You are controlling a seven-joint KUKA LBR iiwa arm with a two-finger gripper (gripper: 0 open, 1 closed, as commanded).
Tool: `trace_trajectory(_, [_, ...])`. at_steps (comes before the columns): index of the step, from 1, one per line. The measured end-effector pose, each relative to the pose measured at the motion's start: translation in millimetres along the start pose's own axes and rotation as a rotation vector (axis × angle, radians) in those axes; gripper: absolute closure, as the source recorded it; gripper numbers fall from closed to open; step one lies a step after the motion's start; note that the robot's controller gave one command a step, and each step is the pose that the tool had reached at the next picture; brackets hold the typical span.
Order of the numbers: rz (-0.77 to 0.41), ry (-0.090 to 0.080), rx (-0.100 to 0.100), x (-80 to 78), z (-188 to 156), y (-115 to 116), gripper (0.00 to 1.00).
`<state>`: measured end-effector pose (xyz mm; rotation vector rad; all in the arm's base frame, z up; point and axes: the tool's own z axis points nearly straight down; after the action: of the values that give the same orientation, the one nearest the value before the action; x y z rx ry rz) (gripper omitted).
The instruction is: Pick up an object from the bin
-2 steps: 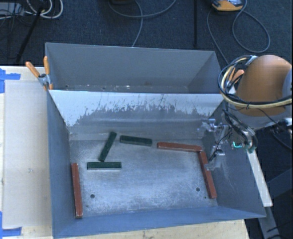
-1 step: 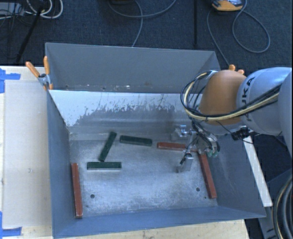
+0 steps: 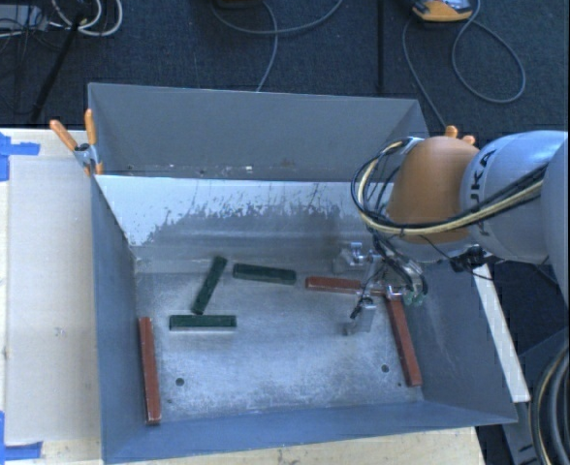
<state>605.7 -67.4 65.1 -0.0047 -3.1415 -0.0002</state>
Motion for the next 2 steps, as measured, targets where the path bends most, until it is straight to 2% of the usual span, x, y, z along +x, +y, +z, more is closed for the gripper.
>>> trace_trajectory(2, [-0.011, -0.001, 0.001, -0.8, -0.3, 1.4, 0.00])
